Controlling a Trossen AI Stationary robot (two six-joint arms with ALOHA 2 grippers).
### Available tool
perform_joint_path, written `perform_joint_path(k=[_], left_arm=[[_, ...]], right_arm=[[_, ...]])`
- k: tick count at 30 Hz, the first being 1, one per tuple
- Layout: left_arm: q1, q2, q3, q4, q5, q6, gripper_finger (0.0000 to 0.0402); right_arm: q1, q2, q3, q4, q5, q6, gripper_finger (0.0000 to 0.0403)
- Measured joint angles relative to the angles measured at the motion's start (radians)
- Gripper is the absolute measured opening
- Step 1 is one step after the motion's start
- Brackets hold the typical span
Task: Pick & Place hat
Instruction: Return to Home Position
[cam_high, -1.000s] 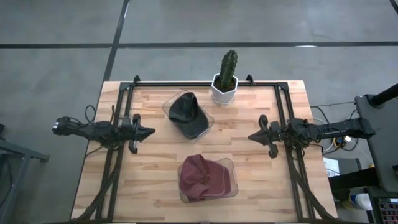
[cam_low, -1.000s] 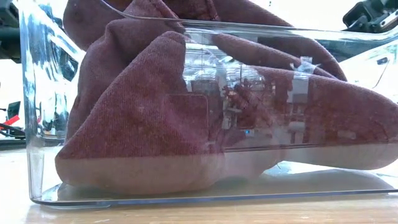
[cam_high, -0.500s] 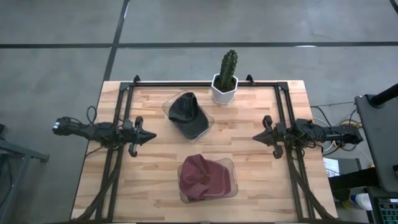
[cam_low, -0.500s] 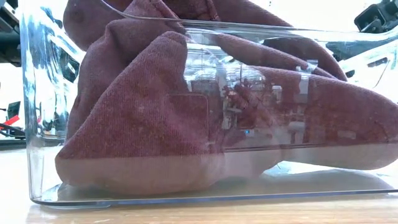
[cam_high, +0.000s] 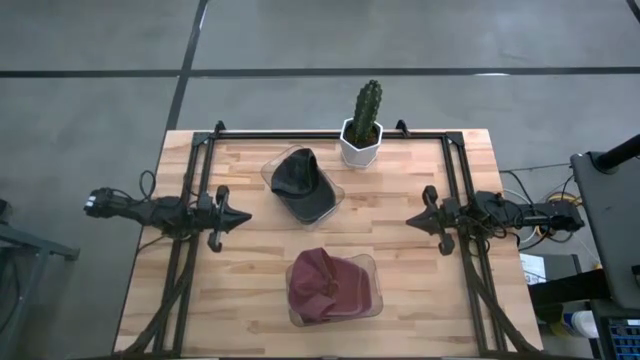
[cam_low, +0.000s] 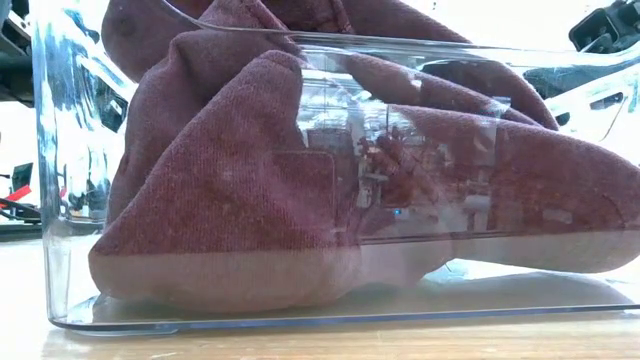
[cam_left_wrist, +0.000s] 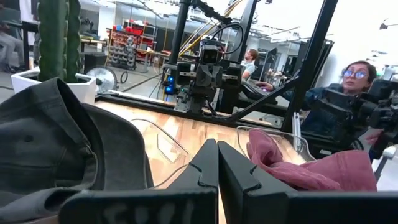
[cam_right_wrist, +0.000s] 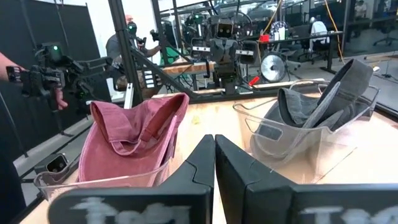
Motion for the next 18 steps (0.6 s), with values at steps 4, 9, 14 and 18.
perform_joint_path(k=[4,9,14,18], left_arm=[[0.0,0.001,0.0,0.0,-0.001,0.005,0.0],[0.0,0.001,0.001,0.0,-0.002,0.005,0.0],[0.0,0.001,0.002,-0.001,-0.003,0.005,0.0],[0.0,0.001,0.002,-0.001,-0.004,0.005,0.0]], right_arm=[[0.0,0.017,0.0,0.0,0.0,0.0,0.0009],[0.0,0.032,0.0,0.0,0.0,0.0,0.0009],[0.0,0.038,0.0,0.0,0.0,0.0,0.0009],[0.0,0.038,0.0,0.0,0.0,0.0,0.0009]])
